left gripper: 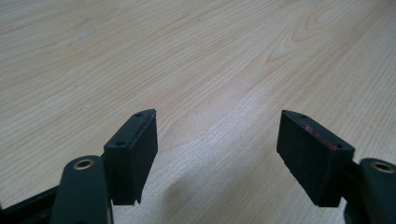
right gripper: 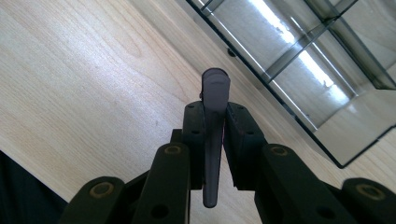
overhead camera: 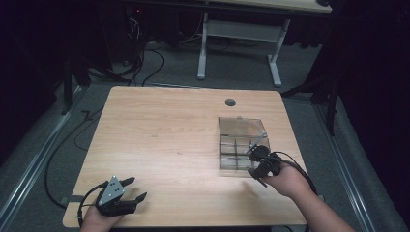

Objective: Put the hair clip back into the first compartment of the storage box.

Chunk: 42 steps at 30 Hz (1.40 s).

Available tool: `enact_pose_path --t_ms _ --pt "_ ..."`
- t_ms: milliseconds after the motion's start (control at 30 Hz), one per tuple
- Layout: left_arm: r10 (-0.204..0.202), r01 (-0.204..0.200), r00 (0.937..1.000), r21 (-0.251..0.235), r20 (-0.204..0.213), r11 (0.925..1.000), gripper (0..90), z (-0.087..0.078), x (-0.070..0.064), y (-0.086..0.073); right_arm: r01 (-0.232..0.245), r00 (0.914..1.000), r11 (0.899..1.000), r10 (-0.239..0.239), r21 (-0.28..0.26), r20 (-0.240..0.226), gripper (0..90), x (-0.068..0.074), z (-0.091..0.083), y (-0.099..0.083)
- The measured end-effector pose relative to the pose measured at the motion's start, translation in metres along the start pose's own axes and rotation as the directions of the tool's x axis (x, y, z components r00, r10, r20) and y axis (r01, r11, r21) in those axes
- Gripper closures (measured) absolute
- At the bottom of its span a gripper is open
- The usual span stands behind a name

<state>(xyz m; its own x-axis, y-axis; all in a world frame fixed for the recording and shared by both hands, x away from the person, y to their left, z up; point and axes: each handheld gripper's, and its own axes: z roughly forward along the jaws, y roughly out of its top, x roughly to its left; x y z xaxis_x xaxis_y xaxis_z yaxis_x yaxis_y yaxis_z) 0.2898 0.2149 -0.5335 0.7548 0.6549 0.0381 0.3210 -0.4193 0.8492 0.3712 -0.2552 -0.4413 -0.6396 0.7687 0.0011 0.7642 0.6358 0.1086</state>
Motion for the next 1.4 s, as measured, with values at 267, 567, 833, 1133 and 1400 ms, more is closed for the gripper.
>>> enact_pose_path --t_ms 267,567,833,1133,1400 --pt "0.000 0.000 1.0000 -0.001 0.002 1.0000 29.5 0.000 0.000 0.000 -0.010 0.9999 1.000 0.010 0.002 0.008 79.0 -0.002 -0.007 0.002" --pt "0.000 0.000 1.0000 0.000 -0.001 1.0000 29.4 0.000 0.000 0.000 -0.001 0.9999 1.000 0.001 -0.007 0.010 79.1 -0.005 -0.014 0.010" --pt "0.001 -0.001 1.0000 0.000 0.001 1.0000 29.4 0.000 0.000 0.000 0.008 0.9999 1.000 -0.007 -0.012 0.013 79.0 -0.007 -0.021 0.025" --pt "0.001 -0.001 1.0000 0.001 0.004 1.0000 29.4 0.000 0.000 0.000 0.022 0.9997 1.000 -0.022 -0.009 0.013 79.0 -0.006 -0.018 0.044" --pt "0.003 -0.003 1.0000 0.003 0.006 1.0000 29.4 0.000 0.000 0.000 0.024 0.9996 1.000 -0.023 -0.011 0.013 79.0 -0.009 -0.015 0.054"
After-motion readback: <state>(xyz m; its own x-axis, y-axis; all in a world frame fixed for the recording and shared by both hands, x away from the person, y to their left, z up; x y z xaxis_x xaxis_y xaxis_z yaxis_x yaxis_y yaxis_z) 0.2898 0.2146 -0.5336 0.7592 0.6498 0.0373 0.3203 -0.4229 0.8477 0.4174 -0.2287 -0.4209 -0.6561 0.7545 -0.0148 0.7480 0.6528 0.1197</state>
